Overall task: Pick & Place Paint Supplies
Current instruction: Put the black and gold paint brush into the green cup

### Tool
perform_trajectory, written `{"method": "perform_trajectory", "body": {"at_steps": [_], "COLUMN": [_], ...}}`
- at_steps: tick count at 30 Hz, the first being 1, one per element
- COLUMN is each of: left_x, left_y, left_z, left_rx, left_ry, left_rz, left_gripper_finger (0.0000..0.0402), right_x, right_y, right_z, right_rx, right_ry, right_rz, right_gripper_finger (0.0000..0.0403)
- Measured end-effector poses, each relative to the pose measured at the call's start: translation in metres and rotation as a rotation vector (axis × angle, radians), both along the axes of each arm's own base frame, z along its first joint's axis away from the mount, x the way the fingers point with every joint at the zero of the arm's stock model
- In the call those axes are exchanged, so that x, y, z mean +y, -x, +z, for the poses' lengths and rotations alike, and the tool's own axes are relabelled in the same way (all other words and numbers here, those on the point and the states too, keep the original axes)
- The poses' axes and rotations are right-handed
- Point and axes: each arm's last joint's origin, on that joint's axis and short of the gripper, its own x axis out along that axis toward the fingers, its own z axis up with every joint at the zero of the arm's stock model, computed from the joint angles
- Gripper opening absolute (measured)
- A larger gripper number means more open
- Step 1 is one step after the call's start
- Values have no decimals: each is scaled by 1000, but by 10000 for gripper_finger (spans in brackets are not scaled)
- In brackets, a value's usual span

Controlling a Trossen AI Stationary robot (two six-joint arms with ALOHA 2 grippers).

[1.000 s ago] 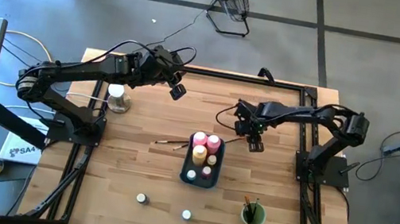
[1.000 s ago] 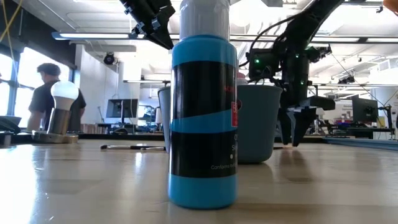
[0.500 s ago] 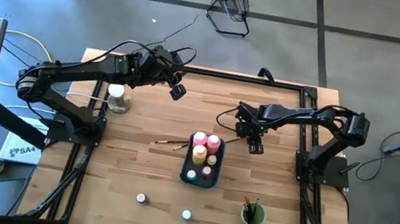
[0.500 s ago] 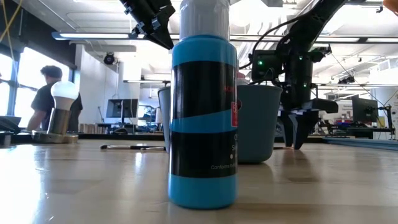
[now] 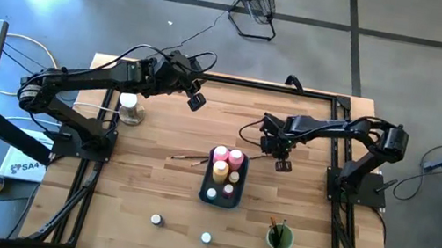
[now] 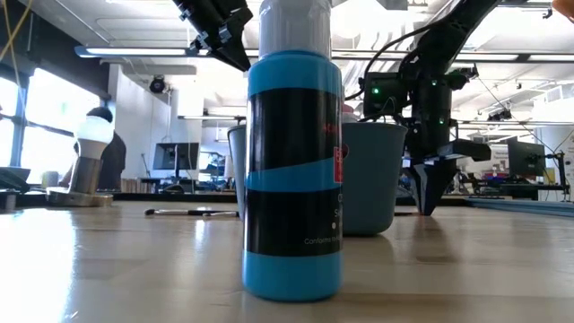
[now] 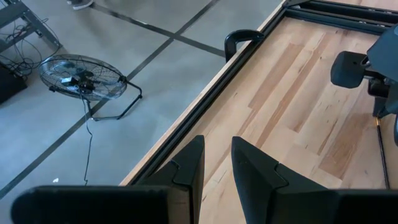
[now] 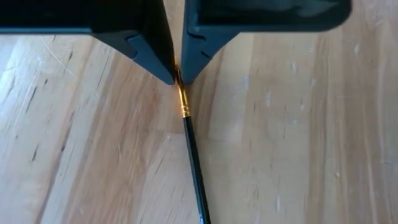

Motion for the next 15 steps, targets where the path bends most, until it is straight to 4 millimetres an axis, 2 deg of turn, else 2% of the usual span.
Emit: {"method": "perform_trajectory", "body": {"at_steps": [4, 15], "left_x": [0, 0], "left_y": [0, 0], "left_z": [0, 0], "left_rx": [0, 0], "left_ry": [0, 0], "left_rz": [0, 0], "left_gripper_finger": [77, 77], "right_x": [0, 0], "right_y": [0, 1], "right_z": [0, 0], "right_rx": [3, 11], "right_ry": [-1, 12], "right_rz": [0, -2], "right_gripper_finger": [5, 4]}}
